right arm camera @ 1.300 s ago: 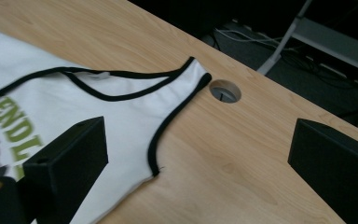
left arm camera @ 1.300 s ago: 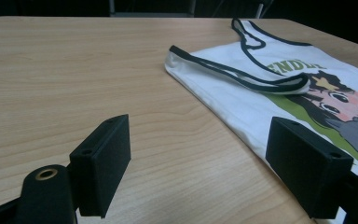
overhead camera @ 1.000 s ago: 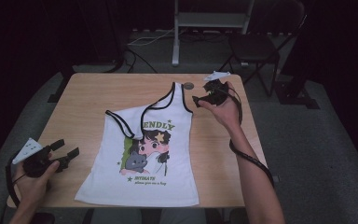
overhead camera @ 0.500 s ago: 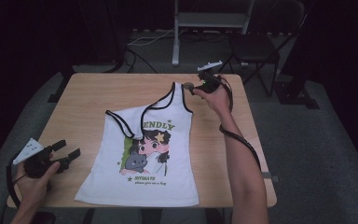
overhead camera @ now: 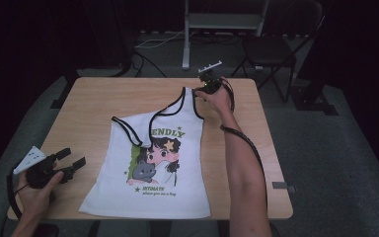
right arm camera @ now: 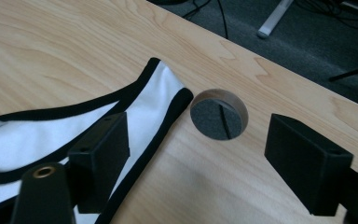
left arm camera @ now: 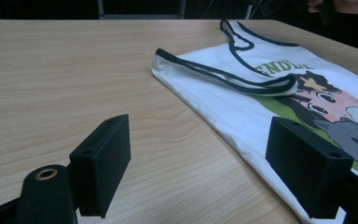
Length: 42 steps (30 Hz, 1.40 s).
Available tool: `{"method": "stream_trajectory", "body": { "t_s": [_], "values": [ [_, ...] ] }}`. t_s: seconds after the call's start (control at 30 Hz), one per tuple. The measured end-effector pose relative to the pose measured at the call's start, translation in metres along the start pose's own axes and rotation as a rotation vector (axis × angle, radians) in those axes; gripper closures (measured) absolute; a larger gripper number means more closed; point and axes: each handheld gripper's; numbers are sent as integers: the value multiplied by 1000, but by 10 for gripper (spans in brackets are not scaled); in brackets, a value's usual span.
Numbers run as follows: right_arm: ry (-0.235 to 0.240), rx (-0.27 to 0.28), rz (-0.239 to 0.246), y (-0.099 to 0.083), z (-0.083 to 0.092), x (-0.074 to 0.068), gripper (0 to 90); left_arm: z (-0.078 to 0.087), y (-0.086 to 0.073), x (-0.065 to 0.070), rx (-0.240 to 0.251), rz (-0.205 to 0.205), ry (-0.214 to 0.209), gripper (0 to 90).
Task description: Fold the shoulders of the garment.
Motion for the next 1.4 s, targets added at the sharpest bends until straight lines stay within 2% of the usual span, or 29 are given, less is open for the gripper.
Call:
{"method": "stream_trajectory", "body": {
  "t_s": [0.23, 0.3, 0.43, 0.77, 0.9, 1.03, 1.17, 1.23, 1.4],
  "values": [
    [14, -16, -33, 0, -18, -1, 296, 0, 0, 0, -1, -3, 2, 216],
    [17, -17, -20, 4, -22, -4, 298, -1, 0, 0, -4, -2, 2, 216],
    [8, -7, -26, 11, -26, -7, 302, -1, 0, 0, -3, -1, 2, 216],
    [19, 17, -69, 14, -33, -5, 289, -1, 0, 0, -1, 2, 0, 216],
    [10, -3, -44, 22, -37, -9, 289, -2, 1, 0, -2, 1, -3, 216],
    [20, 14, -56, 29, -38, -9, 292, -2, 0, 0, 1, 3, -5, 217],
    [22, 7, -95, 25, -43, -3, 329, -1, 0, 0, 6, 7, -5, 217],
    [22, 6, -96, 25, -44, -2, 336, -1, 0, 0, 6, 11, -5, 216],
    [20, -11, -84, 24, -51, -5, 467, -2, 0, 0, 2, 0, -8, 216]
  ]
}}
Point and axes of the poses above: each handheld gripper's, and its own axes: z roughly backward along the jaws, y roughly out of its top, x roughly to its right, and after that the axes turned 3 degrees about -z, right-handed
